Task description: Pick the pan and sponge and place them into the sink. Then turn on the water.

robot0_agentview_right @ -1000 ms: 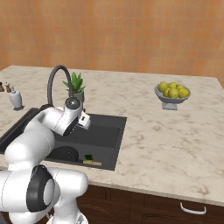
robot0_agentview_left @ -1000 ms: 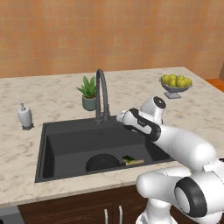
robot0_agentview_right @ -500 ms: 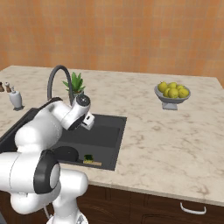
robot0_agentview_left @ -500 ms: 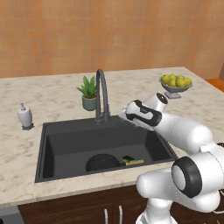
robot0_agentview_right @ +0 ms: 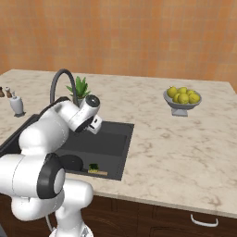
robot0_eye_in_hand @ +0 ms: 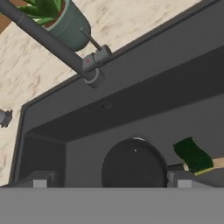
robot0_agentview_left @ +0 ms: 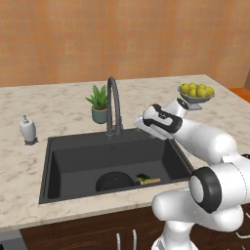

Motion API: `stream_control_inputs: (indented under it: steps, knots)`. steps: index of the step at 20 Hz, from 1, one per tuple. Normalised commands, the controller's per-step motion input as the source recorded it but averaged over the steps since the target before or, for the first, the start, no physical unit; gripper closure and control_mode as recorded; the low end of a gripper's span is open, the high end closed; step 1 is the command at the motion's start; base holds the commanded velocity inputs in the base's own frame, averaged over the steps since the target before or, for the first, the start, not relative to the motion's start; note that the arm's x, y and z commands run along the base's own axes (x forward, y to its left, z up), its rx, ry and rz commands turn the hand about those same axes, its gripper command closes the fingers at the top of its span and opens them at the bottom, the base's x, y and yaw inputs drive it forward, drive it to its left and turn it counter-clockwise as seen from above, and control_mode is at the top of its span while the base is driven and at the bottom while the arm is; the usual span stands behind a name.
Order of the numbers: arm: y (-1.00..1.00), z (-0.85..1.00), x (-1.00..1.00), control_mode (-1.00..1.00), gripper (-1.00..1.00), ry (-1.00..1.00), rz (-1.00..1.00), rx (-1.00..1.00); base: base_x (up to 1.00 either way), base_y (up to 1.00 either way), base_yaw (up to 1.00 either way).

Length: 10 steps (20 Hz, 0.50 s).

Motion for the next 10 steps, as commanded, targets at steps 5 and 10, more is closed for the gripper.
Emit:
stream_control_inputs:
  steps: [5,10]
  knots:
    - [0.08,0.02,0.06,-1.00,-1.00,0.03,0.00,0.02,0.00,0.00,0.00]
    - [0.16,0.00,0.11,-1.00,-1.00,0.00,0.00,0.11,0.00,0.00,0.00]
